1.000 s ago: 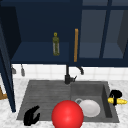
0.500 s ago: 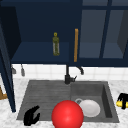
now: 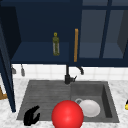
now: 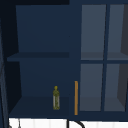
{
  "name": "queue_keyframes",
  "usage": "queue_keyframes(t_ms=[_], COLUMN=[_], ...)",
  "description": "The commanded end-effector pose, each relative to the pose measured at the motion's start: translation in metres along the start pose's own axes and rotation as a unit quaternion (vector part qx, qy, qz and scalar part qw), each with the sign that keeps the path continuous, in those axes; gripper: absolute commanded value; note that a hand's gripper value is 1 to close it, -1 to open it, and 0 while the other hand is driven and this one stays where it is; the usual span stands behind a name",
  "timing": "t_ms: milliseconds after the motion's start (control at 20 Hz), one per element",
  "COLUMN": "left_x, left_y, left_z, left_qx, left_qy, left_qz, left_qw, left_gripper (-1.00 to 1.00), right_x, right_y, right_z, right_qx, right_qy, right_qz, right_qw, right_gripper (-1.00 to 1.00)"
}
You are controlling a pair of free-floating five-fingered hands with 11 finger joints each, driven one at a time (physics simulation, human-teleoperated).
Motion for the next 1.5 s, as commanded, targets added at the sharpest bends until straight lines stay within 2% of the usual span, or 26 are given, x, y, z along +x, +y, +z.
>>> queue_keyframes(t_ms=[0, 500, 800, 1000, 1150, 1350, 1450], left_x=[0.000, 0.000, 0.000, 0.000, 0.000, 0.000, 0.000], left_y=[0.000, 0.000, 0.000, 0.000, 0.000, 0.000, 0.000], left_z=[0.000, 0.000, 0.000, 0.000, 0.000, 0.000, 0.000], left_qx=[0.000, 0.000, 0.000, 0.000, 0.000, 0.000, 0.000], left_qy=[0.000, 0.000, 0.000, 0.000, 0.000, 0.000, 0.000], left_qz=[0.000, 0.000, 0.000, 0.000, 0.000, 0.000, 0.000], left_qw=[1.0000, 1.0000, 1.0000, 1.0000, 1.0000, 1.0000, 1.0000], left_gripper=[0.00, 0.00, 0.00, 0.00, 0.00, 0.00, 0.00], right_x=[-0.022, -0.088, -0.116, -0.138, -0.159, -0.186, -0.196], right_y=[-0.002, 0.009, 0.015, 0.022, 0.024, 0.042, 0.053], right_z=[0.002, 0.000, -0.025, -0.041, -0.053, -0.073, -0.091], right_qx=[-0.006, -0.007, -0.008, -0.007, -0.012, 0.000, 0.007], right_qy=[-0.024, -0.028, -0.040, -0.039, -0.034, -0.041, -0.048], right_qz=[-0.004, -0.021, 0.000, -0.002, -0.021, -0.009, -0.013], right_qw=[0.9997, 0.9994, 0.9992, 0.9992, 0.9991, 0.9991, 0.9988], right_gripper=[1.00, 1.00, 1.00, 1.00, 1.00, 1.00, 1.00])
